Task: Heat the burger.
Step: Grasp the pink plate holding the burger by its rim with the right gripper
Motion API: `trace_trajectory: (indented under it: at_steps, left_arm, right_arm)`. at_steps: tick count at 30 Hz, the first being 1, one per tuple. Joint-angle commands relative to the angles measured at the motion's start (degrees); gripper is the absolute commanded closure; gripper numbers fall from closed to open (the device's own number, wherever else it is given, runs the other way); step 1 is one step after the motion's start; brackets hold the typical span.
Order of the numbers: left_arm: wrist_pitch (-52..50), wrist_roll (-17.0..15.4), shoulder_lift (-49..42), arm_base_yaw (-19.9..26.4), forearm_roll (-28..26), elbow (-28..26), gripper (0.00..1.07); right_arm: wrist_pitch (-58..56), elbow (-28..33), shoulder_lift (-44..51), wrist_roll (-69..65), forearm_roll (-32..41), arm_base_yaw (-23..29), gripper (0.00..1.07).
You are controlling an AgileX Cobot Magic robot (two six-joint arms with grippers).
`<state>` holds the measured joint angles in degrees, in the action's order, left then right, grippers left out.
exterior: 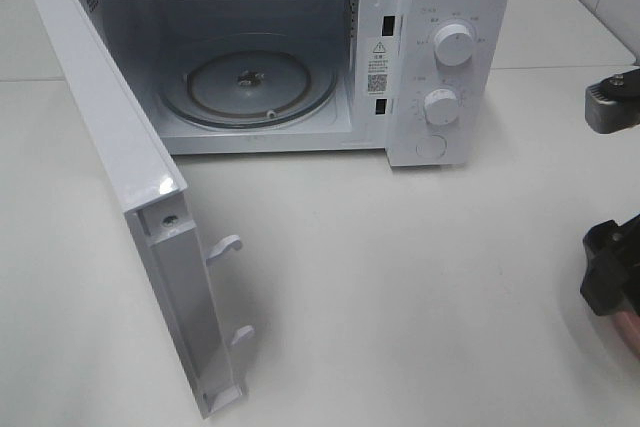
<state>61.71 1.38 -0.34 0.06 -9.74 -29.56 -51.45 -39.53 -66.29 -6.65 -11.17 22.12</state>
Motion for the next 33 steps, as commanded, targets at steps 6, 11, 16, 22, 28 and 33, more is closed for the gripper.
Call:
trace_trajectory:
  at_steps: [6,11,16,22,28,33]
  left_arm:
    - [-0.7,0.0,-0.9,0.1,-0.1,0.1,0.06]
    - [-0.7,0.0,-0.9,0.1,-0.1,0.1,0.06]
    - [-0.7,0.0,-0.9,0.1,-0.1,0.1,0.06]
    - [-0.7,0.0,-0.9,0.1,-0.1,0.1,0.06]
    - [-0.7,0.0,-0.9,0.1,-0.1,0.1,0.06]
    - [-0.7,0.0,-0.9,0.1,-0.1,0.1,0.06]
  right_arm:
    - [-0.9,-0.4,0.4,0.8,-1.6,-1.9,0.13]
    - [-0.5,-0.4,0.4,1.5,-1.8,-7.4,0.14]
    - [0.5,-0.4,0.4,1.7,-1.8,-11.5,0.18]
    - [2.7,-0.1,0.2,1.7,-1.9,-14.2,0.21]
    - [9.6,3.4,-2.1,1.4,-1.7,-14.8,0.22]
    - [12.3,4.6,-4.6,0.8,-1.6,-14.8,0.22]
